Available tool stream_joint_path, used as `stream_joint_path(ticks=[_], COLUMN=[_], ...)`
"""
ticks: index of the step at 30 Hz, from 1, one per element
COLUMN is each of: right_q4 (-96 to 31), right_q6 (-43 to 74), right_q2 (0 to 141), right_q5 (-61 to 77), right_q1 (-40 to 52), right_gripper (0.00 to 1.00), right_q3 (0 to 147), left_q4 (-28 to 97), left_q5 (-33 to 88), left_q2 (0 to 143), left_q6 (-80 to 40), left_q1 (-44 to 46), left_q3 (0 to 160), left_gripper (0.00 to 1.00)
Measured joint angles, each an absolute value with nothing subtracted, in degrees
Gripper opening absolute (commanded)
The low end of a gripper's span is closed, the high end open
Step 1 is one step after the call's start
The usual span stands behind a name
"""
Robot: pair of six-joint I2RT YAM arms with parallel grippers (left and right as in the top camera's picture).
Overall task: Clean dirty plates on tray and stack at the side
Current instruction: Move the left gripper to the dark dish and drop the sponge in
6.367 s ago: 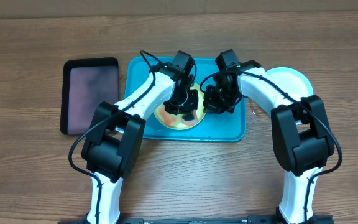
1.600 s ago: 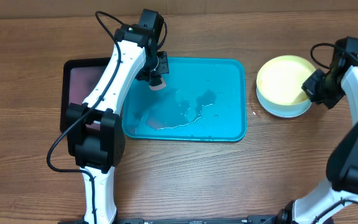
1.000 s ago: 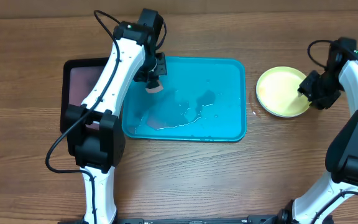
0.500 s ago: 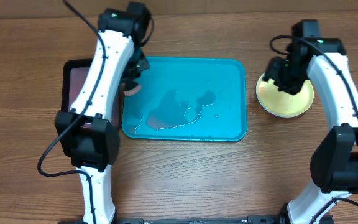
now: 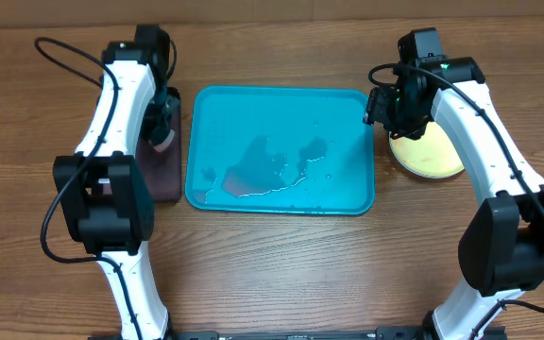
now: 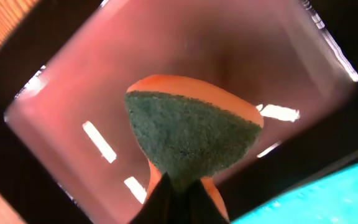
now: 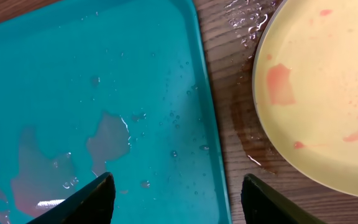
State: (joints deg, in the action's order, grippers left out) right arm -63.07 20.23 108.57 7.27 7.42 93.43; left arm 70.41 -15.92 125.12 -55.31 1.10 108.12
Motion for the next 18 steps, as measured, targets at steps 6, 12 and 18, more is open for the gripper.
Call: stream_joint_path(ticks=[6,12,18], right_q4=[-63.1,-63.2,-64.4], right_q6=[19.2,18.3,17.7], right_q2=[108.6,108.6,108.6], right_q5=[7.2,7.2,7.2], right_q1=[7.4,7.4,7.4], right_gripper=[0.67,0.68,0.73], right_q3=[93.4,93.4,93.7], left_q4=[69.0,72.1,80.7], left_q5=[-16.1,-16.8,-18.4], left_q2=[125.1,125.1,125.1], left_q6=[-52.2,-50.8,-45.8], left_q1=[1.1,1.1,3.7], left_q3=[106.5,107.4,118.3], left_gripper=[0.63,0.61,0.57])
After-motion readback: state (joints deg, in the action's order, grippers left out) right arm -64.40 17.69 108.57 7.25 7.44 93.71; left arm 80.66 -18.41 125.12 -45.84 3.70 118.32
